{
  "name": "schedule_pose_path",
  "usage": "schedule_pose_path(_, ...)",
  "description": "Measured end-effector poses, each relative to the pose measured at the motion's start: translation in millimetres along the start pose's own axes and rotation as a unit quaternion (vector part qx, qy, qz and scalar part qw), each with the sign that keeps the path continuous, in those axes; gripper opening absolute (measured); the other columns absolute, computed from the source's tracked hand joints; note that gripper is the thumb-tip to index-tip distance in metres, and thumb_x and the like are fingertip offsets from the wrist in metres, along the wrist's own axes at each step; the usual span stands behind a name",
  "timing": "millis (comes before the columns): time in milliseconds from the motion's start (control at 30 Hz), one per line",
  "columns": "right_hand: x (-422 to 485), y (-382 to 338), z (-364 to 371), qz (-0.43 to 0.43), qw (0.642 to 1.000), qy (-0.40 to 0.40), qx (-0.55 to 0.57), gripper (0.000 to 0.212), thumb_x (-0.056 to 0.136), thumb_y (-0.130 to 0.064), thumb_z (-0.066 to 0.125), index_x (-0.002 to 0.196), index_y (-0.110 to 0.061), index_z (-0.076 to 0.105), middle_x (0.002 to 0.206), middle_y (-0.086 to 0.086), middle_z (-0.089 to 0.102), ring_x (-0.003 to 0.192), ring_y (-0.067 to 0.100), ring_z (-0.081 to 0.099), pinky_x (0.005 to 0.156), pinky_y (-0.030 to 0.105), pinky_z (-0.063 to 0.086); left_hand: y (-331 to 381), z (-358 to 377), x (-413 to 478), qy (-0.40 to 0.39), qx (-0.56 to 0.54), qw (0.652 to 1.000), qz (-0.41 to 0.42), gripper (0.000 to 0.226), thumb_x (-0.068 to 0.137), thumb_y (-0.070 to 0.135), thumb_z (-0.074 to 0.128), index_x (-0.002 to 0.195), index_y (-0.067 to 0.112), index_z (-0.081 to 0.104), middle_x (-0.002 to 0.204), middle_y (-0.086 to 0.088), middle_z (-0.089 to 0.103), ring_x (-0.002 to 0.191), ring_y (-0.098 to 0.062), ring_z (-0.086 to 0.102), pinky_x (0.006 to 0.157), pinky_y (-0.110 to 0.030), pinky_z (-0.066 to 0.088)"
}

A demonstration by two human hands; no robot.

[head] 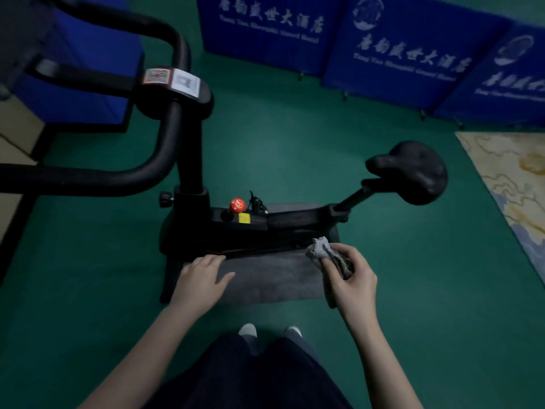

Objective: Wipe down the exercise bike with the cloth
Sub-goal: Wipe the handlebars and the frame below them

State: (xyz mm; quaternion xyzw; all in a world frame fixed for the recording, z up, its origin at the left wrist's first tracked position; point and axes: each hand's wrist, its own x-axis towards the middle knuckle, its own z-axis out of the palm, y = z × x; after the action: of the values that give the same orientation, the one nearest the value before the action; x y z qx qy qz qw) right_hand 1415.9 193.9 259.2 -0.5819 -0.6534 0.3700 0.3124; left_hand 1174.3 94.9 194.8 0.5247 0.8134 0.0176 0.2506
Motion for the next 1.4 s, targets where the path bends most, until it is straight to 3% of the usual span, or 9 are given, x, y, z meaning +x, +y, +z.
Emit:
schedule_pose_path(200, 61.1, -23.0, 34.7, -0.073, 0.992, -0.103, 0.004, 0.022, 0.082, -0.009, 0.072, 0.097, -0.024, 0.067, 0.096, -0.006, 0.069, 0.092, 0.006, 0.064, 0.079, 0.007, 0.043, -8.2, -10.3, 5.6, 0.023, -0.062, 0.994, -0.088, 0.058, 0.098, 0.05, 0.038, 0.145, 0.016, 0.036, 0.147, 0.001, 0.04, 0.132, -0.017, 0.04, 0.108, -0.033, 0.035)
schedule_pose_path(367, 114.5, -45.2, 59.6, -0.144, 0.967, -0.207, 0.023, 0.023, 0.083, -0.01, 0.072, 0.096, -0.027, 0.064, 0.096, -0.012, 0.067, 0.092, -0.008, 0.059, 0.076, 0.001, 0.039, -5.1, -15.1, 8.2, 0.073, -0.115, 0.972, -0.192, 0.056, 0.098, 0.05, 0.037, 0.144, 0.018, 0.037, 0.144, 0.001, 0.045, 0.125, -0.015, 0.046, 0.102, -0.033, 0.04)
schedule_pose_path(533, 172.0, -75.9, 76.8, -0.201, 0.93, -0.304, 0.043, 0.019, 0.083, -0.013, 0.072, 0.095, -0.027, 0.066, 0.094, -0.012, 0.069, 0.09, 0.0, 0.063, 0.078, 0.014, 0.047, 10.8, -21.6, 13.4, 0.138, -0.161, 0.931, -0.299, 0.055, 0.097, 0.05, 0.039, 0.142, 0.019, 0.04, 0.14, 0.002, 0.048, 0.123, -0.014, 0.047, 0.1, -0.032, 0.04)
schedule_pose_path(667, 197.2, -105.0, 84.4, -0.267, 0.888, -0.368, 0.074, 0.025, 0.083, -0.013, 0.072, 0.095, -0.034, 0.065, 0.094, -0.014, 0.068, 0.09, 0.002, 0.064, 0.078, 0.015, 0.048, 26.4, -28.9, 16.8, 0.197, -0.194, 0.887, -0.371, 0.056, 0.096, 0.049, 0.041, 0.142, 0.017, 0.041, 0.142, -0.001, 0.047, 0.126, -0.016, 0.046, 0.105, -0.032, 0.038)
schedule_pose_path(833, 199.6, -150.7, 95.3, -0.324, 0.827, -0.437, 0.14, 0.022, 0.082, -0.016, 0.071, 0.098, -0.031, 0.066, 0.095, -0.011, 0.068, 0.091, 0.011, 0.065, 0.079, 0.021, 0.049, 38.7, -43.2, 10.5, 0.273, -0.205, 0.833, -0.435, 0.054, 0.095, 0.045, 0.047, 0.139, 0.014, 0.045, 0.138, -0.004, 0.051, 0.124, -0.019, 0.048, 0.105, -0.036, 0.038)
schedule_pose_path(1200, 152.9, -251.1, 149.0, -0.419, 0.712, -0.523, 0.211, 0.031, 0.084, -0.008, 0.068, 0.106, -0.03, 0.064, 0.105, -0.004, 0.066, 0.1, 0.008, 0.062, 0.085, 0.019, 0.048, 9.9, -98.4, -29.0, 0.444, -0.222, 0.721, -0.484, 0.051, 0.096, 0.042, 0.047, 0.14, 0.017, 0.044, 0.138, 0.001, 0.05, 0.128, -0.017, 0.043, 0.109, -0.033, 0.032)
schedule_pose_path(1400, 105.2, -297.9, 191.9, -0.481, 0.678, -0.514, 0.211, 0.027, 0.084, 0.002, 0.067, 0.106, -0.013, 0.069, 0.103, -0.002, 0.065, 0.099, 0.001, 0.06, 0.086, 0.013, 0.044, -38.6, -136.0, -49.3, 0.53, -0.24, 0.671, -0.459, 0.047, 0.097, 0.041, 0.045, 0.138, 0.018, 0.046, 0.135, 0.002, 0.051, 0.126, -0.016, 0.045, 0.107, -0.03, 0.034)
